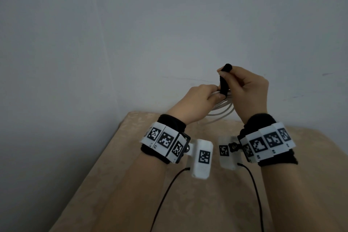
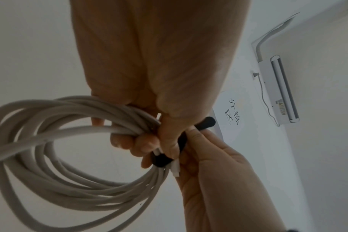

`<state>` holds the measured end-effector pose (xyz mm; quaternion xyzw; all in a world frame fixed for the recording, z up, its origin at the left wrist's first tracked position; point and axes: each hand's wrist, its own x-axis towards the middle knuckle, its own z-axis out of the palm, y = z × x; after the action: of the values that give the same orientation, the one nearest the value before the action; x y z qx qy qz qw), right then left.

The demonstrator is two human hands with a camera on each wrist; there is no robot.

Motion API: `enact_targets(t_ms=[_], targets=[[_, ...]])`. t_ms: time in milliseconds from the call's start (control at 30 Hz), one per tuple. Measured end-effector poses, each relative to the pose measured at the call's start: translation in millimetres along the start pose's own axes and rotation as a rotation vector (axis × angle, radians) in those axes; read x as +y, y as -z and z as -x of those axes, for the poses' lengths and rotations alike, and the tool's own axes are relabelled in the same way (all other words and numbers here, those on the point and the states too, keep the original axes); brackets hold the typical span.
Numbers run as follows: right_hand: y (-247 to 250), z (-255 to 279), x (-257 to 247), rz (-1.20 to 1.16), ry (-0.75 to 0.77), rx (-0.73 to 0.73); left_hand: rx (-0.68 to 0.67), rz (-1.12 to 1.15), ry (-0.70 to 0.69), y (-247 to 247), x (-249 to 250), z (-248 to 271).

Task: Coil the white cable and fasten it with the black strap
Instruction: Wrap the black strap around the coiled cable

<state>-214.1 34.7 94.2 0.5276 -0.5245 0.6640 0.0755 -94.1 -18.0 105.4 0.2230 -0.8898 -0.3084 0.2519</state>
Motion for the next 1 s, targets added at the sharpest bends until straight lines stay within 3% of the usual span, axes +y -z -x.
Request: enact_targets(t_ms=[533, 1000], targets=[[-1.4, -0.5, 0.7, -0.057, -0.159, 0.035, 0.038, -0.116, -0.075, -1.7, -5.4, -1.9], [5.5, -4.3, 0.5, -0.106, -0.186, -0.005, 0.048, -0.221, -0.084, -4.7, -5.5, -3.1]])
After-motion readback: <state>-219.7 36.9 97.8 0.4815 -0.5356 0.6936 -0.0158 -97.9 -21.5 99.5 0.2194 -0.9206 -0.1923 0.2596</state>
